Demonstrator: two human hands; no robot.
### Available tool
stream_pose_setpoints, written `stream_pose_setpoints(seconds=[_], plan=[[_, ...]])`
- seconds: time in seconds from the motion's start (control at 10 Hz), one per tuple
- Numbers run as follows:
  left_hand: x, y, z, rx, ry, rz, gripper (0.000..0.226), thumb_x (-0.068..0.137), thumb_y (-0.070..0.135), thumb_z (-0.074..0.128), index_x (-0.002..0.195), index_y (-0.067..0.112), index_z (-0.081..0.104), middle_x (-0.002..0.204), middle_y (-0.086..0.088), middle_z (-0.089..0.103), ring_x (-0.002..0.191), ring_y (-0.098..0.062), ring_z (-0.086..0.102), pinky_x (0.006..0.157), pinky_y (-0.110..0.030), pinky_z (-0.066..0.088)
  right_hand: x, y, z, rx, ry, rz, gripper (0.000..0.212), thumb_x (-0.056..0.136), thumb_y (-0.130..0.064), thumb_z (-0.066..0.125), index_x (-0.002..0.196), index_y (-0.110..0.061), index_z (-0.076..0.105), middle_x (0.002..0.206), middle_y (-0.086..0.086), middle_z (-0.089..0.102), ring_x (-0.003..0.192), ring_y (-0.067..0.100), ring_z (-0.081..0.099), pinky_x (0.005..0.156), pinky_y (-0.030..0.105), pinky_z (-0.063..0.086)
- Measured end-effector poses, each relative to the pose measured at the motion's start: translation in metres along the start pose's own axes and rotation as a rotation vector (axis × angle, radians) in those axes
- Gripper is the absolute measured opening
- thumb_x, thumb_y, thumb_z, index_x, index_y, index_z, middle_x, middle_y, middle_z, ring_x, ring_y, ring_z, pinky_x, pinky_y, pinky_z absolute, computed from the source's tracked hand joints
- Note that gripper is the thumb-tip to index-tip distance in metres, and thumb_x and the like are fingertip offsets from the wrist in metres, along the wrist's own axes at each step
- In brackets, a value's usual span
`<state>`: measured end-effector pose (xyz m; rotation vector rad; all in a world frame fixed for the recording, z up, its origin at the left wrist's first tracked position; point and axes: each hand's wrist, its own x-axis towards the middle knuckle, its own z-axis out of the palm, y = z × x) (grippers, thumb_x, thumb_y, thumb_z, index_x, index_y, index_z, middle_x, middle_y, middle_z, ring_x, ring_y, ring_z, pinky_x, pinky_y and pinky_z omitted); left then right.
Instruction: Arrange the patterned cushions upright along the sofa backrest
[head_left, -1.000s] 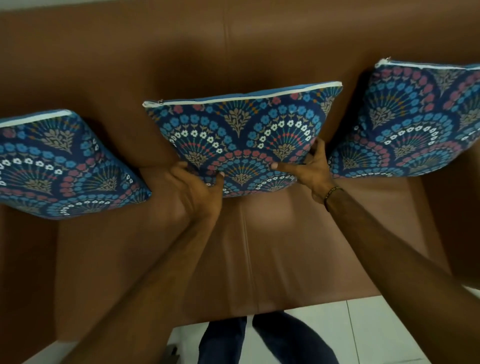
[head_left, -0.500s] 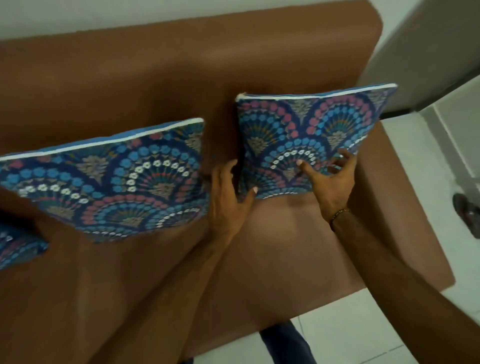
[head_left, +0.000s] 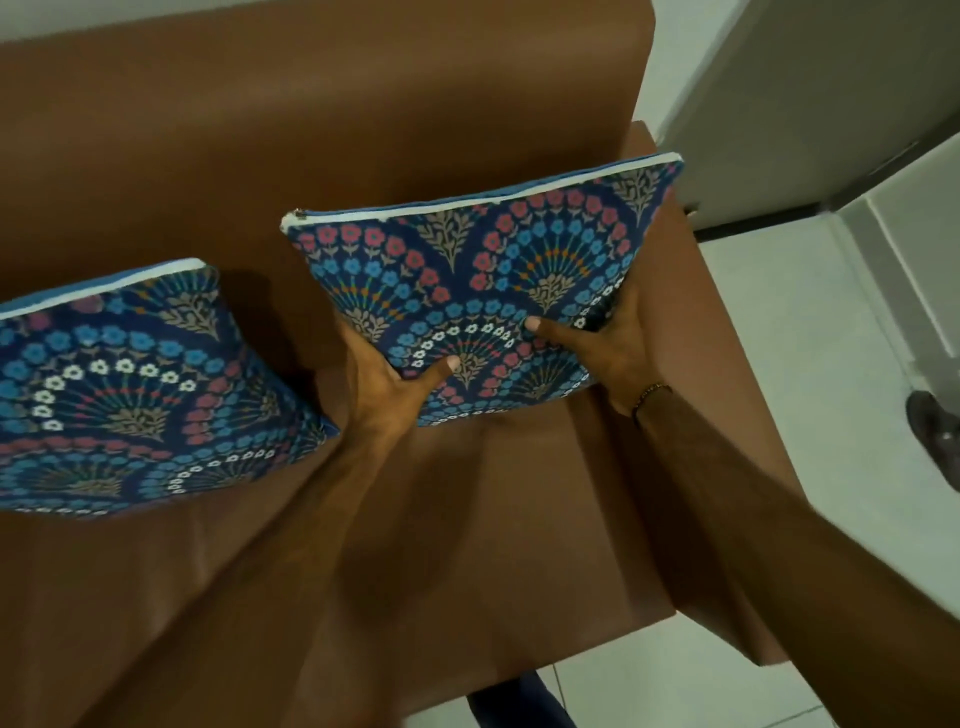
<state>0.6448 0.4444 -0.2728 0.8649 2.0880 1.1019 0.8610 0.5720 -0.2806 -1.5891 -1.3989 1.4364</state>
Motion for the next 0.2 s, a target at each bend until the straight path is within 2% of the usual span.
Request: stream_pose_setpoints(seconds=[0.1, 0.2], plan=[[0.001, 0.000, -0.006, 0.014, -0.037, -0.035, 0.138, 0.071, 0.028, 0.100, 0.166, 0.008, 0.001, 0.161, -0.004, 0.039, 0.140, -0.010, 0.039, 0.110, -0.006, 0.032, -0.005, -0.005, 0.003, -0.054, 0.022, -0.017, 0.127, 0.061, -0.037, 0.105, 0.163, -0.025, 0.030, 0.147, -0.010, 0.060, 0.132, 0.004, 0.062, 0.109, 0.030, 0.056], [-0.011, 0.004, -0.026, -0.008, -0.018, 0.049, 0.134, 0.079, 0.022, 0.094, 0.168, 0.023, -0.006, 0.174, -0.008, 0.023, 0.155, -0.019, 0.031, 0.128, -0.044, 0.032, -0.028, -0.012, 0.008, -0.185, 0.130, -0.098, 0.141, 0.056, -0.072, 0.095, 0.168, -0.030, 0.020, 0.163, -0.002, 0.048, 0.149, 0.020, 0.050, 0.118, 0.053, 0.048]])
